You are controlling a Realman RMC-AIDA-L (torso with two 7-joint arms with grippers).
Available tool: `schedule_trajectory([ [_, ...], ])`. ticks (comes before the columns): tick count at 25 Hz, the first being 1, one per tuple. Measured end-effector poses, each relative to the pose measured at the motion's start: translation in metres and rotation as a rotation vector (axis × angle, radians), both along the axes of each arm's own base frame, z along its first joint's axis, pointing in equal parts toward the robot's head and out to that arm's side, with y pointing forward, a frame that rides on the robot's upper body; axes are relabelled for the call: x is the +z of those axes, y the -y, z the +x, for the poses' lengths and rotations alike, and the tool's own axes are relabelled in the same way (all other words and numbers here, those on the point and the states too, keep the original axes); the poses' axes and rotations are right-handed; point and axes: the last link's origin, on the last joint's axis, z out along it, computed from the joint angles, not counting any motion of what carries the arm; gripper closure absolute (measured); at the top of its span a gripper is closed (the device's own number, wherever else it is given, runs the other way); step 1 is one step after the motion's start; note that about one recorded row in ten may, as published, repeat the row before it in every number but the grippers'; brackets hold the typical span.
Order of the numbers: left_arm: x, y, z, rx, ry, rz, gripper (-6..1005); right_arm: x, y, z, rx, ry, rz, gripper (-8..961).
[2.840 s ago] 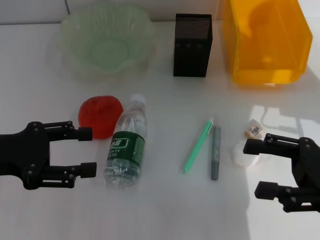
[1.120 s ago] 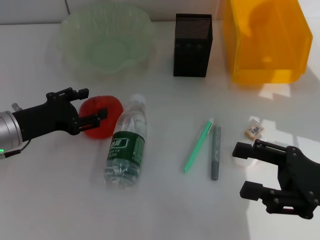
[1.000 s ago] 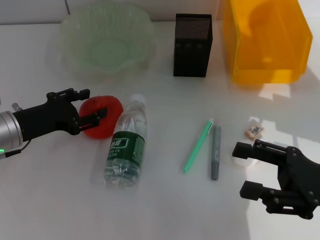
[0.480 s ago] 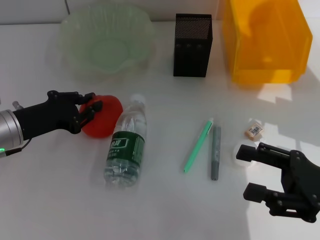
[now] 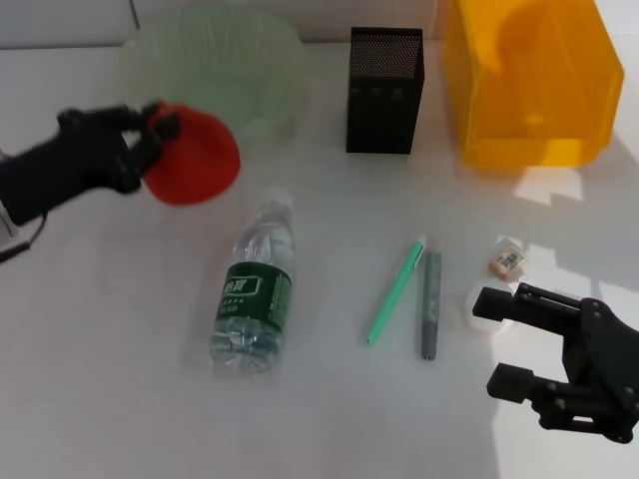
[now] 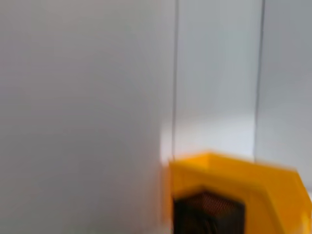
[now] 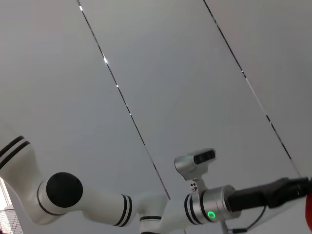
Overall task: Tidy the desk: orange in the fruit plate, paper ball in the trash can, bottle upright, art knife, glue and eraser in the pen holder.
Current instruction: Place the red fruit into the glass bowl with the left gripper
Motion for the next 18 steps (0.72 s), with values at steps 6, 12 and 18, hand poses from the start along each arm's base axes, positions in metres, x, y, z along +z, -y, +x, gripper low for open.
schedule_trajectory([
  [6, 0.013, -0.029, 0.032, -0.031, 0.217, 0.218, 840, -0.001, 0.000, -0.001, -0.004, -0.009, 0.001, 169],
  [12, -0.002, -0.089, 0.063, 0.117, 0.210, 0.220, 830, -0.011, 0.000, -0.006, -0.001, -0.048, 0.025, 168],
  [18, -0.013, -0.111, 0.070, 0.218, 0.168, 0.215, 774, -0.021, 0.000, -0.009, -0.017, -0.055, 0.022, 168],
])
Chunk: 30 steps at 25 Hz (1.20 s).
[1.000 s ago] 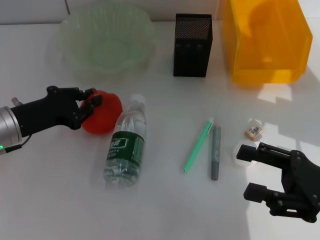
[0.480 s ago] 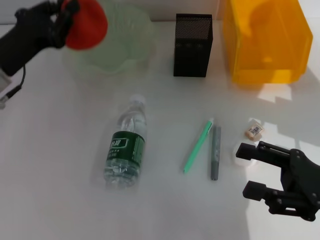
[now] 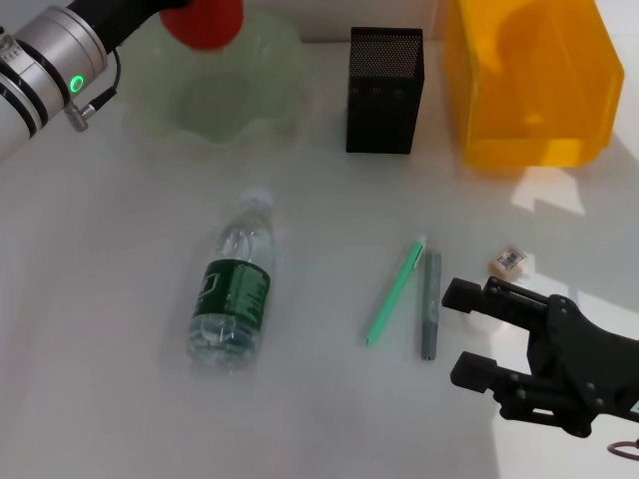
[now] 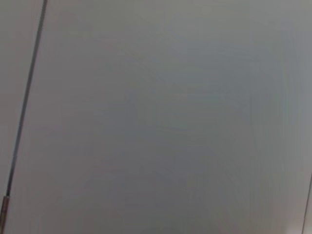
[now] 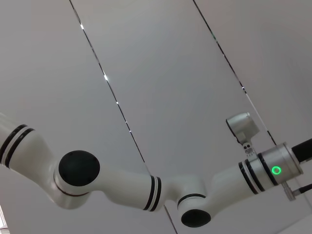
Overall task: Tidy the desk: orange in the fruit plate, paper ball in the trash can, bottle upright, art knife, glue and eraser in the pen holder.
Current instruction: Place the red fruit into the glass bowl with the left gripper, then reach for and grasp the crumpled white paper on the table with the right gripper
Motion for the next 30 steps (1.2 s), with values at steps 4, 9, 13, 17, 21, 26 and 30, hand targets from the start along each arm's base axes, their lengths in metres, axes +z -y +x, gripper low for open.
schedule_trajectory([
  [4, 0.003, 0.006, -0.002, -0.024, 0.021, 0.018, 737, -0.001, 0.001, 0.001, -0.009, -0.003, 0.007, 169],
  [9, 0.015, 0.038, -0.009, -0.156, 0.118, 0.013, 531, 0.000, -0.001, 0.001, -0.016, -0.007, 0.020, 168],
  [13, 0.032, 0.072, -0.022, -0.242, 0.194, -0.010, 276, 0.008, -0.007, 0.002, -0.048, -0.031, 0.064, 168],
  [17, 0.038, 0.081, -0.029, -0.249, 0.191, -0.027, 187, 0.032, -0.025, 0.008, -0.121, -0.031, 0.053, 169],
  [21, 0.057, 0.123, -0.079, -0.174, 0.092, -0.217, 166, 0.072, -0.045, 0.002, -0.100, 0.056, -0.025, 169],
  [26, 0.059, 0.140, -0.093, -0.169, 0.022, -0.309, 166, 0.125, -0.072, -0.023, -0.158, 0.369, -0.097, 170],
  [30, 0.054, 0.143, -0.106, -0.115, -0.046, -0.364, 167, 0.139, -0.088, -0.049, -0.250, 0.684, -0.131, 170],
])
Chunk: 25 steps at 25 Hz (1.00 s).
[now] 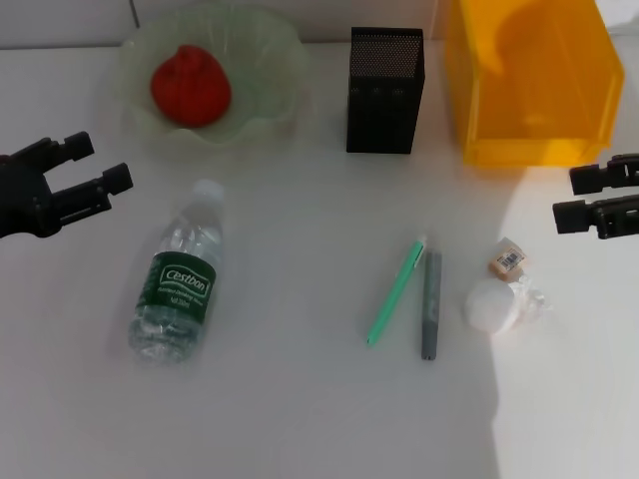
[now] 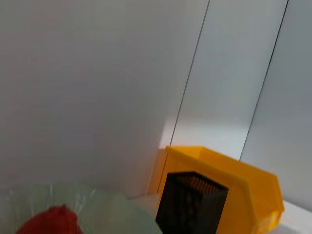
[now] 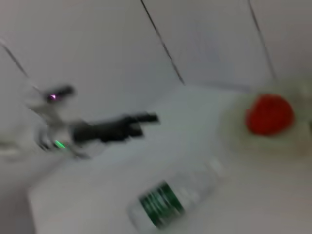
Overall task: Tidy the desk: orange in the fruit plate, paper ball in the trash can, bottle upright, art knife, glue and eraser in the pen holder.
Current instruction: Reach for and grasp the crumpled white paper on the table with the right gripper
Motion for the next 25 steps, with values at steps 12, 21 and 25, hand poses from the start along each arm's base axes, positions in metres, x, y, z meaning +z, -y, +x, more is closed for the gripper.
schedule_trajectory([
  [12, -0.008, 0.005, -0.008, 0.026, -0.050, -0.042, 170, -0.051, -0.043, -0.026, -0.114, 0.597, -0.089, 172],
  [21, -0.011, 0.005, -0.009, 0.038, -0.052, -0.044, 170, -0.102, -0.049, -0.023, -0.032, 0.679, -0.140, 173],
  [25, -0.012, 0.005, -0.010, 0.043, -0.053, -0.042, 170, -0.115, -0.048, -0.024, -0.014, 0.680, -0.173, 179],
])
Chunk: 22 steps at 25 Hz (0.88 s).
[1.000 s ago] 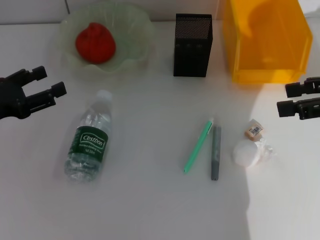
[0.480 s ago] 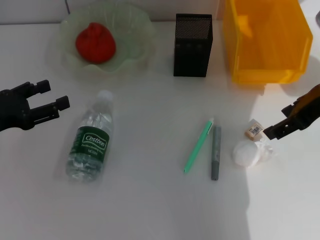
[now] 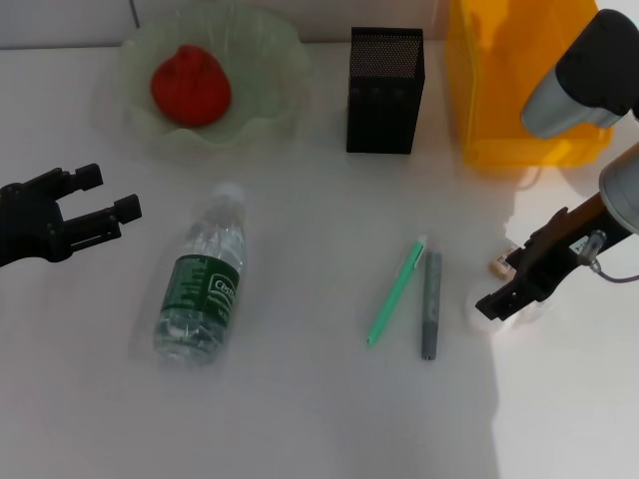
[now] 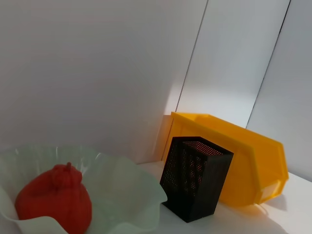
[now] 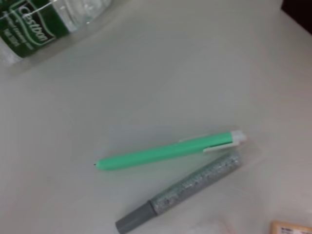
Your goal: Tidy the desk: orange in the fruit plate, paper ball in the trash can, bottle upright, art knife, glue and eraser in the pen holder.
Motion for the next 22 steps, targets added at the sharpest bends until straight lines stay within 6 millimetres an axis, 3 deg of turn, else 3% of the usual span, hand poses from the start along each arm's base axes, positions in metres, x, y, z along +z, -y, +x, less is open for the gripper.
schedule_trajectory([
  [7, -0.004, 0.000, 0.001, 0.003, 0.005, 0.000, 169, -0.025, 0.000, 0.007, 0.004, -0.002, -0.038, 190],
  [12, -0.004, 0.000, 0.001, 0.003, 0.006, -0.001, 169, -0.026, -0.002, 0.006, 0.014, -0.004, -0.024, 197],
  [14, -0.004, 0.000, 0.001, 0.004, 0.006, -0.001, 169, -0.022, -0.001, 0.004, 0.019, -0.008, -0.015, 277],
  [18, -0.004, 0.000, 0.001, 0.004, 0.006, -0.001, 170, -0.005, 0.000, -0.006, 0.035, -0.025, 0.027, 423],
  [22, -0.005, 0.000, 0.001, 0.004, 0.008, -0.001, 169, 0.042, -0.010, -0.021, 0.044, -0.107, 0.221, 478],
])
